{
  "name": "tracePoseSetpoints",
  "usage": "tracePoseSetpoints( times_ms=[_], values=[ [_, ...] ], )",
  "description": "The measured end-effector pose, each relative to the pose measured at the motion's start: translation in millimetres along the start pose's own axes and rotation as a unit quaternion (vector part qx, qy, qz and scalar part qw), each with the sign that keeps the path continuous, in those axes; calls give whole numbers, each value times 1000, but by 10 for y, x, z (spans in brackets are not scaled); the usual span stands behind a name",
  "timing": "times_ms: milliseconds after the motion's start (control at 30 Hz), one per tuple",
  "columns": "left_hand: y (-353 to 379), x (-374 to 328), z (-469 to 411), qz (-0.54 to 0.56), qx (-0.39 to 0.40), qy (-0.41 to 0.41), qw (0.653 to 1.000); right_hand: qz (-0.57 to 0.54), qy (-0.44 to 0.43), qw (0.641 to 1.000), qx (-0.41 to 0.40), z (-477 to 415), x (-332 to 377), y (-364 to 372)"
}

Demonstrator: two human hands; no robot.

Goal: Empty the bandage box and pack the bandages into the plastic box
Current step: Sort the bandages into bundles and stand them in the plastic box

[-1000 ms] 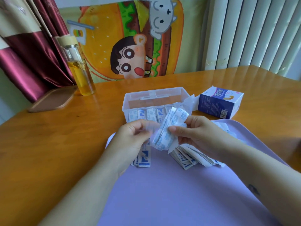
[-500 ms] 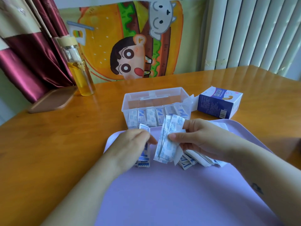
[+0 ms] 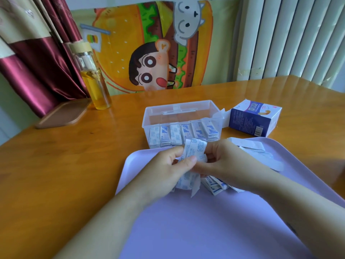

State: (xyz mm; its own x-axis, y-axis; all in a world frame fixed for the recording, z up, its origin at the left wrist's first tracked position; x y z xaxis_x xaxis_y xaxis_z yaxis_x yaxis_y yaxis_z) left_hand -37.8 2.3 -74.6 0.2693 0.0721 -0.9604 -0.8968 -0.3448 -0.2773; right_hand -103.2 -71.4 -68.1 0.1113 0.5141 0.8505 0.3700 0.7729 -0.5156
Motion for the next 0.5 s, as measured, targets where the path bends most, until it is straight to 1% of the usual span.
tracePoseSetpoints(
  times_ms=[67, 133, 200, 233, 300, 367, 400, 467, 500],
  values=[
    [-10, 90, -12, 91, 9, -29, 995, -1, 0, 1000, 3, 9, 18, 17],
    [-38, 141, -25, 168, -9, -45, 985, -16, 6, 1000, 23, 14, 34, 30],
    [-106, 151, -41, 257, -46, -58, 964, -68, 18, 997, 42, 15, 29, 16],
    [-153, 159, -54, 308, -70, -62, 947, -92, 27, 995, 37, 14, 11, -20],
    [-259, 200, -77, 387, -113, -69, 912, -101, 31, 994, -12, 4, -18, -149],
    [-293, 246, -86, 444, -128, -83, 883, -98, 33, 991, -82, 5, -37, -271],
    [-289, 275, -91, 468, -130, -94, 869, -115, 35, 988, -101, 5, -48, -295],
    [-271, 318, -89, 502, -137, -116, 846, -181, 40, 976, -116, 2, -59, -288],
    [-270, 337, -94, 510, -141, -123, 840, -212, 42, 969, -118, -4, -65, -272]
  ],
)
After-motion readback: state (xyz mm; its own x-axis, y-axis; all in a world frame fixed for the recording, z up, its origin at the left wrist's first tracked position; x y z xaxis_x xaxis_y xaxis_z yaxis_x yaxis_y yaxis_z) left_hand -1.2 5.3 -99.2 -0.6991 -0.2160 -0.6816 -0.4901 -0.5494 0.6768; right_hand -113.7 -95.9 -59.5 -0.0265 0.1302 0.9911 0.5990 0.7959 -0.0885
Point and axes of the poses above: each hand's wrist, its own z-axis away from the middle knuckle, its own y-axis out of the palm, x = y × z, the point moved 8 cm from there along -z, towards the middle knuckle, and after that the axes turned 5 degrees about z, right-handed, at the moved point
